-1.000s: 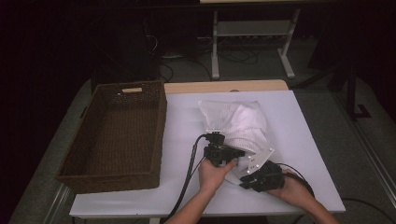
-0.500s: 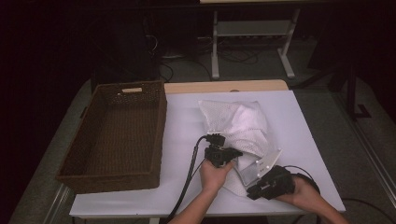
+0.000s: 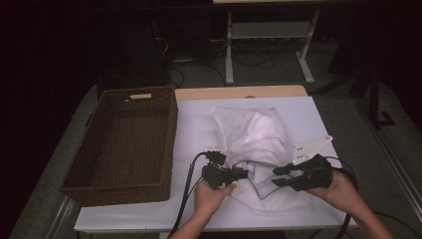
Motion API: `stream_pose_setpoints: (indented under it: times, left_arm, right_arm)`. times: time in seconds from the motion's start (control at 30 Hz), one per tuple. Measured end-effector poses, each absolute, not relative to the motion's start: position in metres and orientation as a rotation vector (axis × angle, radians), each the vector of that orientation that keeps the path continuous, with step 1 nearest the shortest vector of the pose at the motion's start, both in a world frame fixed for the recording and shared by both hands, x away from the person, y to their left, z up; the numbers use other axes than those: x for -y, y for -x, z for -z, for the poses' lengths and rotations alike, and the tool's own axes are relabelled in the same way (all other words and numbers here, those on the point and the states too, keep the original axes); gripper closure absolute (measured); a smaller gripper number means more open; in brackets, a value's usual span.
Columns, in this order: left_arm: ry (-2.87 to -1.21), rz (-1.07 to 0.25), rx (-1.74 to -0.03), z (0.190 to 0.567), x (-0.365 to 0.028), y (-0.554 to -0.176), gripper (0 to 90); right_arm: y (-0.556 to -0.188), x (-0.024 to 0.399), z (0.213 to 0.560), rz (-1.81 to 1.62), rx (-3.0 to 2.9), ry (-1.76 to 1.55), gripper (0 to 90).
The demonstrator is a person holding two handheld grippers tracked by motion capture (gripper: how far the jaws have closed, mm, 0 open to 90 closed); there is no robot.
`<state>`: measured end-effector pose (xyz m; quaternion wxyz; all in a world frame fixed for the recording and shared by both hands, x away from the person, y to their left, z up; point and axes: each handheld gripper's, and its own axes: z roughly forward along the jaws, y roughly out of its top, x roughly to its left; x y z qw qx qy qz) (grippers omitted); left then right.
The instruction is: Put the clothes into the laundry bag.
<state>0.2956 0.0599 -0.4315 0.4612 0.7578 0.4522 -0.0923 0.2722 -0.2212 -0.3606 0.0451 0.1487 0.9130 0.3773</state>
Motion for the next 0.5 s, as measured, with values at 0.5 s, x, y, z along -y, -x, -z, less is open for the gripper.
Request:
stream_pose_setpoints:
  times: [0.5]
  left_arm:
    - [-1.916,0.226,-1.195,0.445,-0.076,-0.306,77.5]
  right_arm:
    - [-0.309,0.209,0.359,-1.038,-2.794,-0.508,79.5]
